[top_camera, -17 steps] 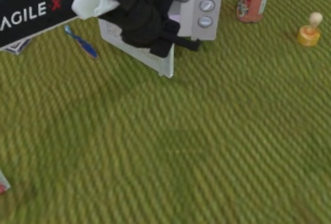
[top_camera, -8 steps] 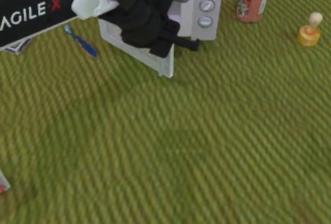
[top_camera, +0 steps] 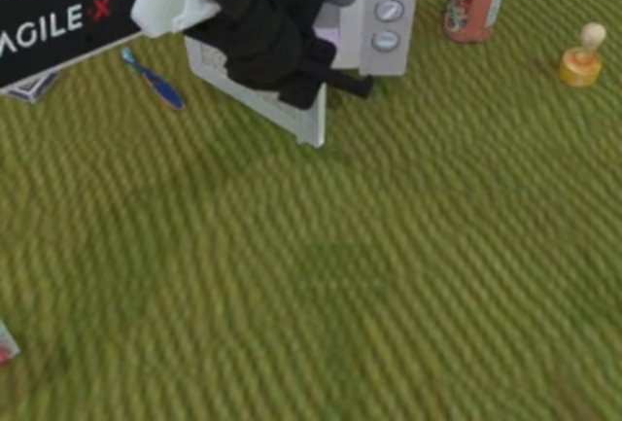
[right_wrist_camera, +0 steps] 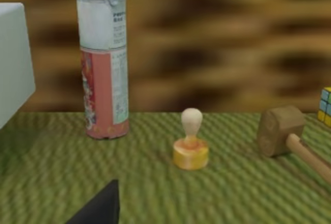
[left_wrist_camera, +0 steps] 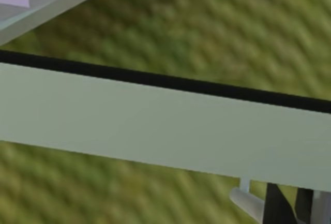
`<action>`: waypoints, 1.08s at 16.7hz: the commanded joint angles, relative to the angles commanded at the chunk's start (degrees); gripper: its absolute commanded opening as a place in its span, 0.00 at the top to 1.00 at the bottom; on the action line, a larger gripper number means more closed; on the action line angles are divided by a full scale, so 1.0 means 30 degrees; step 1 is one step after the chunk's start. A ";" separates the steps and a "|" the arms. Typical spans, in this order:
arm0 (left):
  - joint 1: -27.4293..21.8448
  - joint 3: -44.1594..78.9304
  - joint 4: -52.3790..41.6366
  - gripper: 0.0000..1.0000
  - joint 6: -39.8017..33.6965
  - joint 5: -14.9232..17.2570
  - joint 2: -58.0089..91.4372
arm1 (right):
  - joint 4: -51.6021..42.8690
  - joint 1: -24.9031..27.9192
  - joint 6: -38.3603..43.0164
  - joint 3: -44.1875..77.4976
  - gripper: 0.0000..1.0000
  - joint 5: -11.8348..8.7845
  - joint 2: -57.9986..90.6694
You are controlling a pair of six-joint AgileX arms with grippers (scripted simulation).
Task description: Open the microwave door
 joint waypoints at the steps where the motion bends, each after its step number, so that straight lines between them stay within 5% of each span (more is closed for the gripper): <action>1: 0.0127 -0.0236 0.0062 1.00 0.0344 0.0175 -0.0196 | 0.0000 0.0000 0.0000 0.0000 0.00 0.0000 0.0000; 6: 0.0811 -0.1591 0.0365 1.00 0.2405 0.1242 -0.1239 | 0.0000 0.0000 0.0000 0.0000 0.00 0.0000 0.0000; 18: 0.0846 -0.1668 0.0377 1.00 0.2514 0.1303 -0.1288 | 0.0000 0.0000 0.0000 0.0000 0.00 0.0000 0.0000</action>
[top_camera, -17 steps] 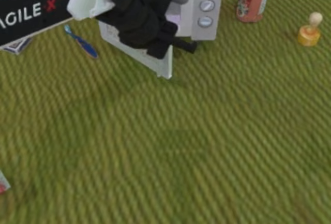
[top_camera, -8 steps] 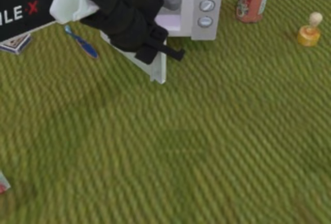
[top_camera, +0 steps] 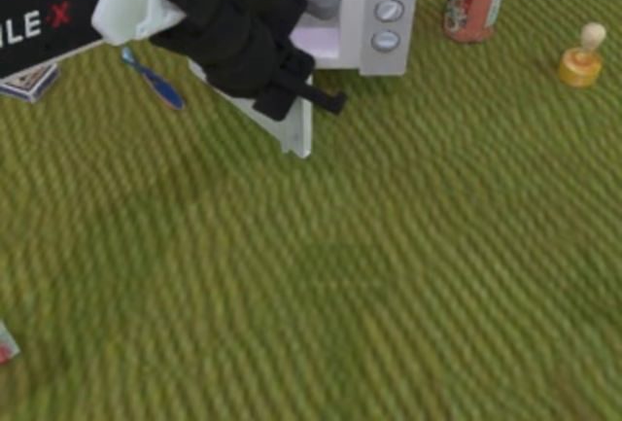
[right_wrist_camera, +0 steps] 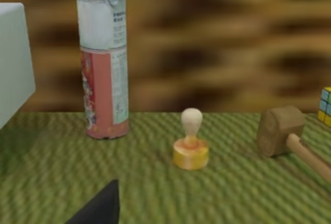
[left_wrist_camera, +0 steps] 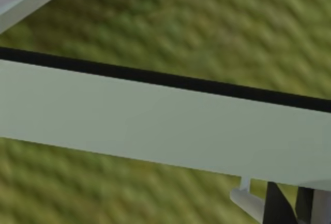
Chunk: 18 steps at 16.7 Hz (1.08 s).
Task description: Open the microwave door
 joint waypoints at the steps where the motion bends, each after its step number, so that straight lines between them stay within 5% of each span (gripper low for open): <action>1: 0.0000 0.0000 0.0000 1.00 0.0000 0.0000 0.0000 | 0.0000 0.0000 0.0000 0.0000 0.00 0.0000 0.0000; 18: 0.0330 -0.0544 0.0010 1.00 0.0996 0.0660 -0.0390 | 0.0000 0.0000 0.0000 0.0000 0.00 0.0000 0.0000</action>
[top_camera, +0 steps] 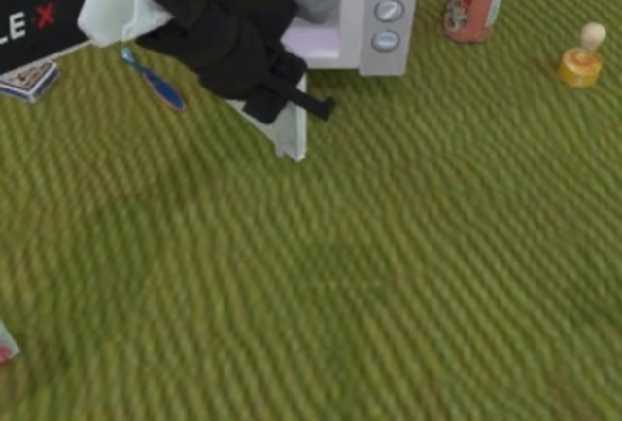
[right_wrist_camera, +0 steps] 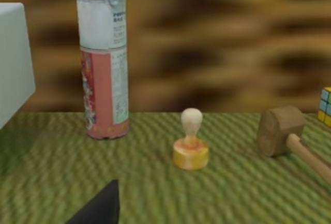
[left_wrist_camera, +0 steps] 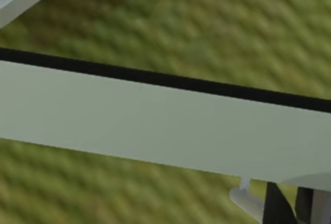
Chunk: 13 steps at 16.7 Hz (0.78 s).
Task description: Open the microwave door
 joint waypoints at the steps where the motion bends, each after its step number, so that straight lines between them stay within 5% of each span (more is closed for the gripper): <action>1: 0.0185 -0.0213 -0.0005 1.00 0.0491 0.0249 -0.0189 | 0.0000 0.0000 0.0000 0.0000 0.00 0.0000 0.0000; 13: 0.0739 -0.0884 -0.0058 1.00 0.2047 0.1062 -0.0731 | 0.0000 0.0000 0.0000 0.0000 0.00 0.0000 0.0000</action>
